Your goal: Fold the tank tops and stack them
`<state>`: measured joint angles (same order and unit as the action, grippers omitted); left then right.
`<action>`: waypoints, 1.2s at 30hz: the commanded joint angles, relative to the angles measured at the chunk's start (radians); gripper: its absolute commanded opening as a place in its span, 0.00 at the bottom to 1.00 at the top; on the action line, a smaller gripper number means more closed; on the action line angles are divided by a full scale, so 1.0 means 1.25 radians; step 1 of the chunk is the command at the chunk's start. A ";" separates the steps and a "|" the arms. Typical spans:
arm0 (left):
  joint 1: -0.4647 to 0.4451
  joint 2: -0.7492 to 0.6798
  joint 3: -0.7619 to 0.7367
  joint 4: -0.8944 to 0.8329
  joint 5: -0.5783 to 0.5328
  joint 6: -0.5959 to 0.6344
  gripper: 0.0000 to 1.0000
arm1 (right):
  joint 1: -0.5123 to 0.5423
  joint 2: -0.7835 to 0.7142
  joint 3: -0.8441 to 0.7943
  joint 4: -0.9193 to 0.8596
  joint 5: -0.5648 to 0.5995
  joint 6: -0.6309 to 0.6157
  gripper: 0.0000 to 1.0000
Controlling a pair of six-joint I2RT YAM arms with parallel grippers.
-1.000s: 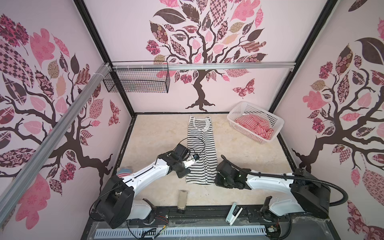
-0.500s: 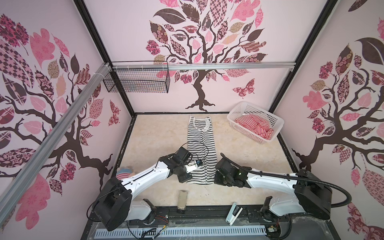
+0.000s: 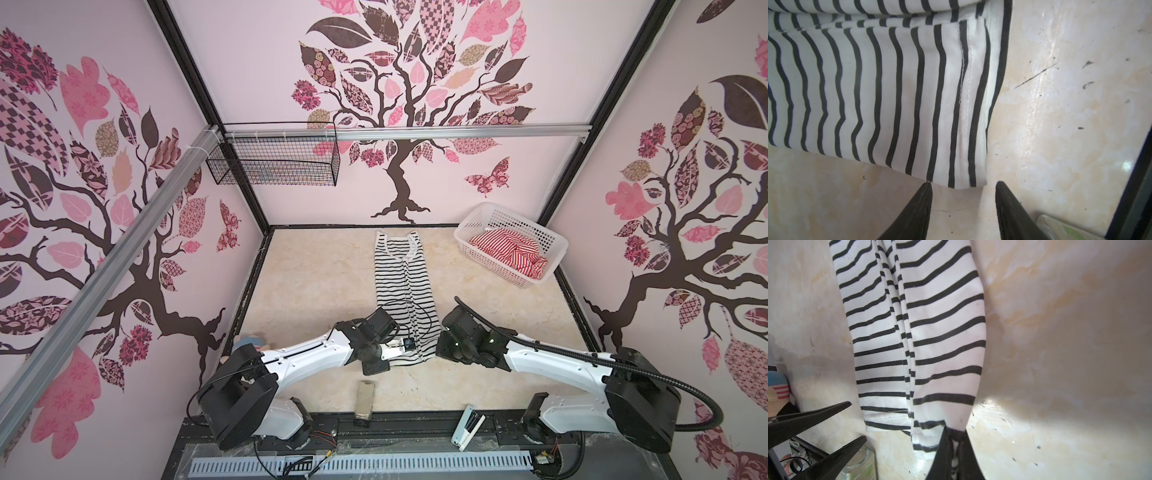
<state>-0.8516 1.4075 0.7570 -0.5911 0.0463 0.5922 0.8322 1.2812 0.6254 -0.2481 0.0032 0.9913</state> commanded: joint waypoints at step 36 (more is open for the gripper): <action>-0.049 0.111 0.188 -0.207 0.301 0.014 0.00 | -0.061 -0.205 -0.048 -0.167 -0.098 -0.091 0.03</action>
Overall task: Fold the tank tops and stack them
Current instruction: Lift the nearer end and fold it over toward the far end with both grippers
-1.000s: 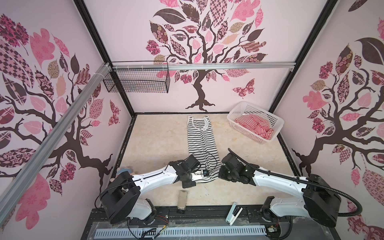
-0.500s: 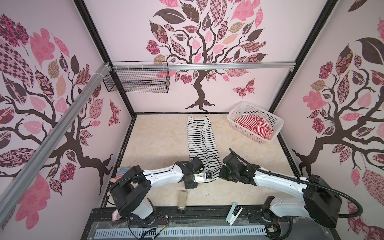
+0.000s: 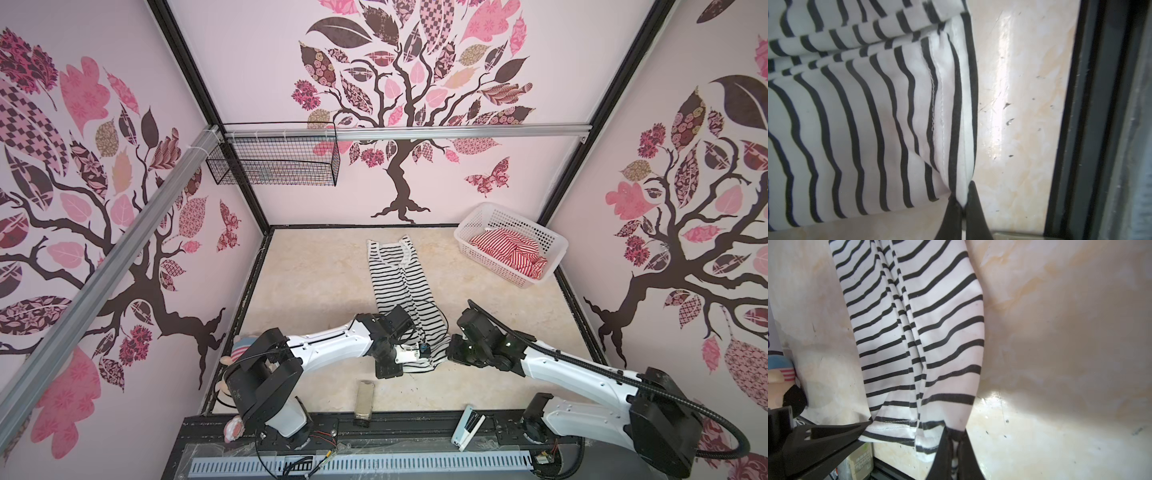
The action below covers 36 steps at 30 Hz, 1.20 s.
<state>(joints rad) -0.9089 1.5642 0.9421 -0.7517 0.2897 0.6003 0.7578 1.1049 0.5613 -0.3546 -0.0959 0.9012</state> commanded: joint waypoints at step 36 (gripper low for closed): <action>0.396 0.067 0.326 0.065 0.235 -0.154 0.00 | -0.222 0.352 0.569 -0.056 -0.142 -0.217 0.05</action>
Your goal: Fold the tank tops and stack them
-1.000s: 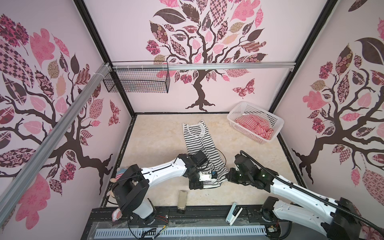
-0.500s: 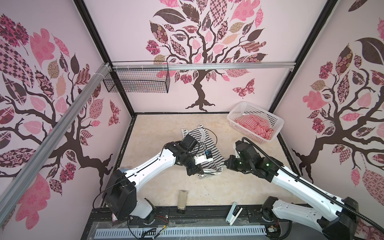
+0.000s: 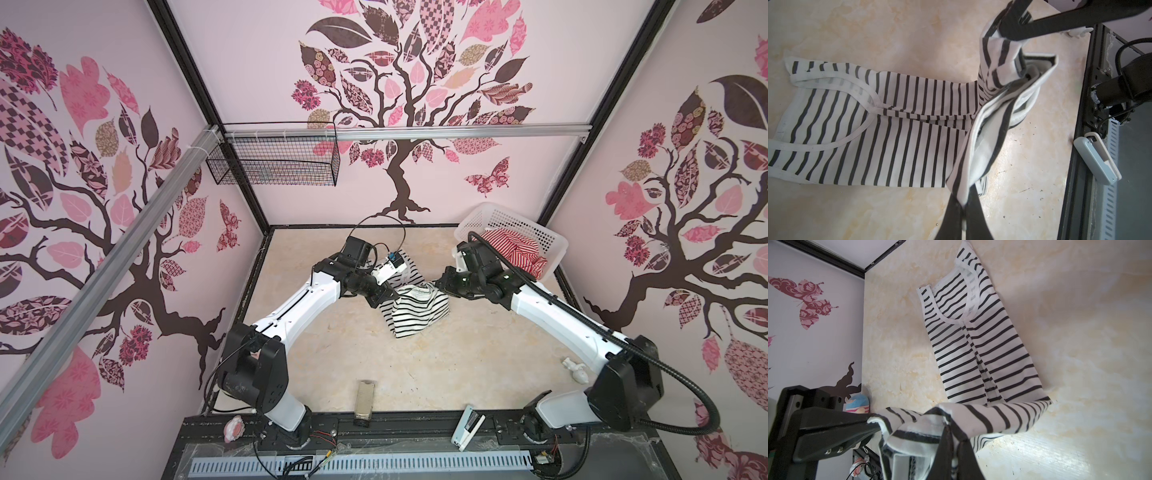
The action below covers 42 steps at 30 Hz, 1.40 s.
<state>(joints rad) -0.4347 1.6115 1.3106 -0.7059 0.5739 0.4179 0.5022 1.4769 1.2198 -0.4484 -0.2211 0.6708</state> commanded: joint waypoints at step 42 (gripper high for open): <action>0.078 0.203 0.066 0.205 -0.355 -0.106 0.34 | -0.075 0.354 0.155 0.145 -0.144 -0.034 0.52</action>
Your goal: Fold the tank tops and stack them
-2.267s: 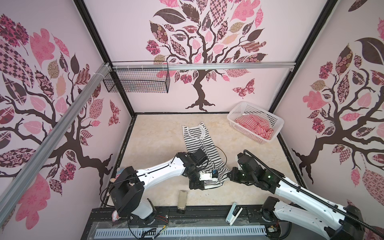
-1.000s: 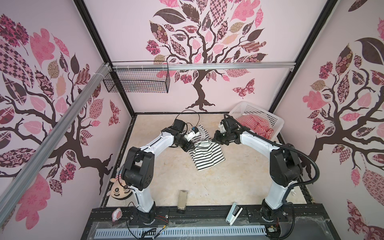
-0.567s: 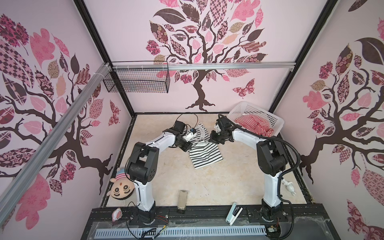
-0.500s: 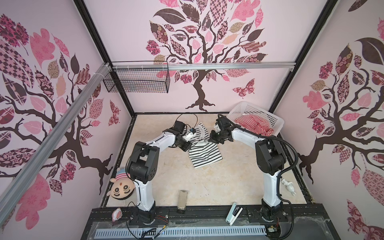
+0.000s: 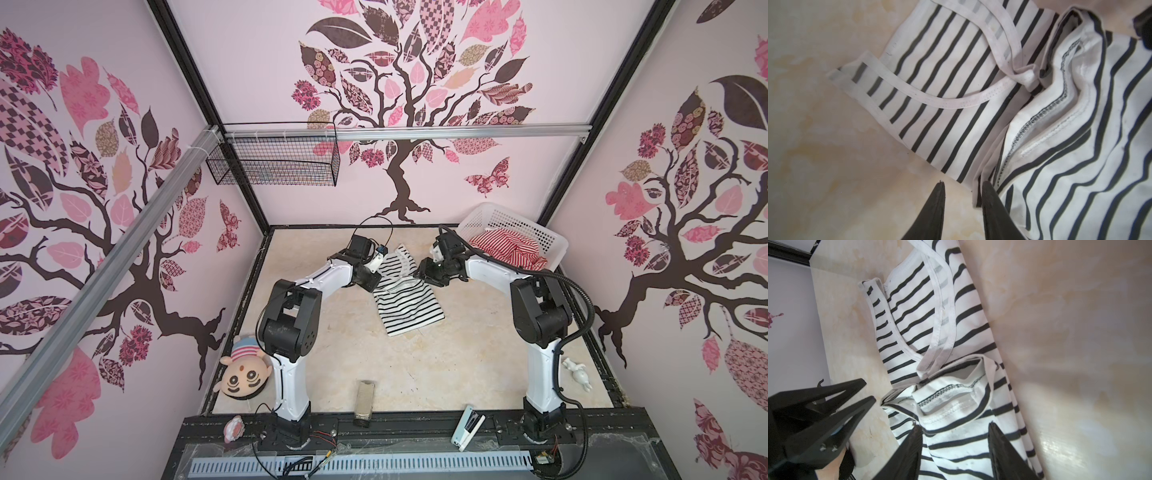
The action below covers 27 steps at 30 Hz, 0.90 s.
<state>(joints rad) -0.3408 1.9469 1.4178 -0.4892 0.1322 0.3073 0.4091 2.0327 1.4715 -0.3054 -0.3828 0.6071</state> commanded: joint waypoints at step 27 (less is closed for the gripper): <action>-0.114 0.167 0.170 -0.203 0.088 0.088 0.27 | 0.115 -0.188 -0.372 0.085 0.103 0.111 0.15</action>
<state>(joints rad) -0.4843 2.1216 1.5818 -0.7288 0.2924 0.4068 0.5549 1.7885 1.0119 -0.2024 -0.2852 0.7250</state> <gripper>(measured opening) 0.269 0.145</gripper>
